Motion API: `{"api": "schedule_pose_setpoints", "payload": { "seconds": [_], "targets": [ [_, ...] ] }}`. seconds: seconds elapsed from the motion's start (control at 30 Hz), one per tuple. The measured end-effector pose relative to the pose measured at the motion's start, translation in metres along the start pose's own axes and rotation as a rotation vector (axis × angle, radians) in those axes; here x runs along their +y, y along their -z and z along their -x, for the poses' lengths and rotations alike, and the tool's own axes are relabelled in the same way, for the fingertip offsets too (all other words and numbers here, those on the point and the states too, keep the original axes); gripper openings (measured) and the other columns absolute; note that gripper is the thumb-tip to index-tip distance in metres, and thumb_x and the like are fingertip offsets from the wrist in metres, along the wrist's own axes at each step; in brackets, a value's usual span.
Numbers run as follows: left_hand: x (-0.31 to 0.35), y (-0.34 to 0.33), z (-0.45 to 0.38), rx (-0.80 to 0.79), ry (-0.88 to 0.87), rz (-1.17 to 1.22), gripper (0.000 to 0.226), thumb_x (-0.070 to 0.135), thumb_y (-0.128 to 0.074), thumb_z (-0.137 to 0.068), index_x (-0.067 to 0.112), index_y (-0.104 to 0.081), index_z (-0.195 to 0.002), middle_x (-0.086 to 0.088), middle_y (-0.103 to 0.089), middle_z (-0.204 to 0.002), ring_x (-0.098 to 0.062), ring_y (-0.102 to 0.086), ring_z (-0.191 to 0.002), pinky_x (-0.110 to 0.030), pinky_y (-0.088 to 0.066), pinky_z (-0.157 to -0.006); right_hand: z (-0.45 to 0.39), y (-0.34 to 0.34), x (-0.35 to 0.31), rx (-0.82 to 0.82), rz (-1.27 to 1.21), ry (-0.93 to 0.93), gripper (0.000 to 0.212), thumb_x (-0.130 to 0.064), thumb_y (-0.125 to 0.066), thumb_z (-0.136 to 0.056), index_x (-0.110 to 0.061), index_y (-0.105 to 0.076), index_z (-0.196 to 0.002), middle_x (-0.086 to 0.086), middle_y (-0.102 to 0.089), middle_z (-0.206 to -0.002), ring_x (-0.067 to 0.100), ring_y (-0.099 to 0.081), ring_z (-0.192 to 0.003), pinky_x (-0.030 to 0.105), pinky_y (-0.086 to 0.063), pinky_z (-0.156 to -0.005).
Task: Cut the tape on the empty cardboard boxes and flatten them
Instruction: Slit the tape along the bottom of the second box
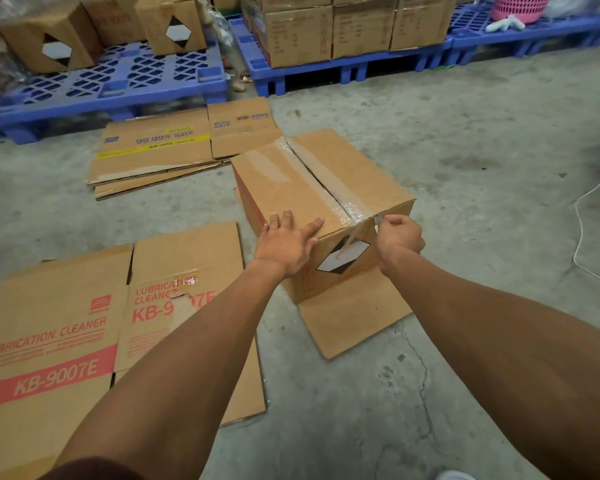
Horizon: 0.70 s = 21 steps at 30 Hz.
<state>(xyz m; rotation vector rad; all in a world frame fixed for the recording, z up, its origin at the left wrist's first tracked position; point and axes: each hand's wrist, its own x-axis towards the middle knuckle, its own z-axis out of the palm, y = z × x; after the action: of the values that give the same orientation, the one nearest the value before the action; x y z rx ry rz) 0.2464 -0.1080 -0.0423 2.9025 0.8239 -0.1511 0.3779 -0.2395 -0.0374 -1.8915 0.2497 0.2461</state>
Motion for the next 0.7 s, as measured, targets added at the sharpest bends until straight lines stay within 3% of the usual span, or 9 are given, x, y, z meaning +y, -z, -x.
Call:
{"api": "schedule_pose_setpoints", "payload": {
  "seconds": [0.17,0.37,0.53,0.7],
  "targets": [
    [0.001,0.001,0.0,0.005,0.003,-0.01,0.05,0.052,-0.02,-0.103,0.051,-0.011,-0.151,-0.019,-0.009,-0.162,-0.044,-0.008,-0.147,-0.052,-0.014,-0.12,0.005,-0.004,0.009,-0.049,0.042,0.074,0.006,-0.026,-0.063,-0.091,-0.028,-0.069,-0.092,-0.001,-0.067,-0.096,0.025,-0.064,-0.085,0.033,-0.054,-0.079],
    [0.002,0.001,0.002,0.0,0.009,0.016,0.049,0.051,-0.021,-0.103,0.051,-0.012,-0.151,-0.017,-0.01,-0.162,-0.043,-0.007,-0.148,-0.051,-0.014,-0.12,0.004,-0.001,0.004,-0.061,0.036,0.065,0.004,-0.027,-0.068,-0.087,-0.028,-0.068,-0.083,0.001,-0.069,-0.094,0.027,-0.068,-0.086,0.037,-0.057,-0.083],
    [0.001,0.0,0.002,0.002,0.017,0.022,0.049,0.051,-0.022,-0.103,0.051,-0.012,-0.151,-0.017,-0.011,-0.162,-0.043,-0.008,-0.148,-0.051,-0.016,-0.12,0.006,-0.001,0.011,-0.109,0.036,0.104,0.008,-0.032,-0.071,-0.087,-0.025,-0.069,-0.083,-0.002,-0.069,-0.089,0.022,-0.063,-0.08,0.03,-0.051,-0.073],
    [0.003,0.003,0.001,-0.009,0.017,0.019,0.049,0.051,-0.022,-0.103,0.051,-0.012,-0.151,-0.017,-0.01,-0.162,-0.043,-0.007,-0.148,-0.05,-0.015,-0.12,0.006,-0.001,0.006,-0.087,0.034,0.087,0.006,-0.026,-0.069,-0.088,-0.026,-0.069,-0.082,-0.001,-0.066,-0.089,0.022,-0.063,-0.082,0.03,-0.053,-0.075]
  ]
}}
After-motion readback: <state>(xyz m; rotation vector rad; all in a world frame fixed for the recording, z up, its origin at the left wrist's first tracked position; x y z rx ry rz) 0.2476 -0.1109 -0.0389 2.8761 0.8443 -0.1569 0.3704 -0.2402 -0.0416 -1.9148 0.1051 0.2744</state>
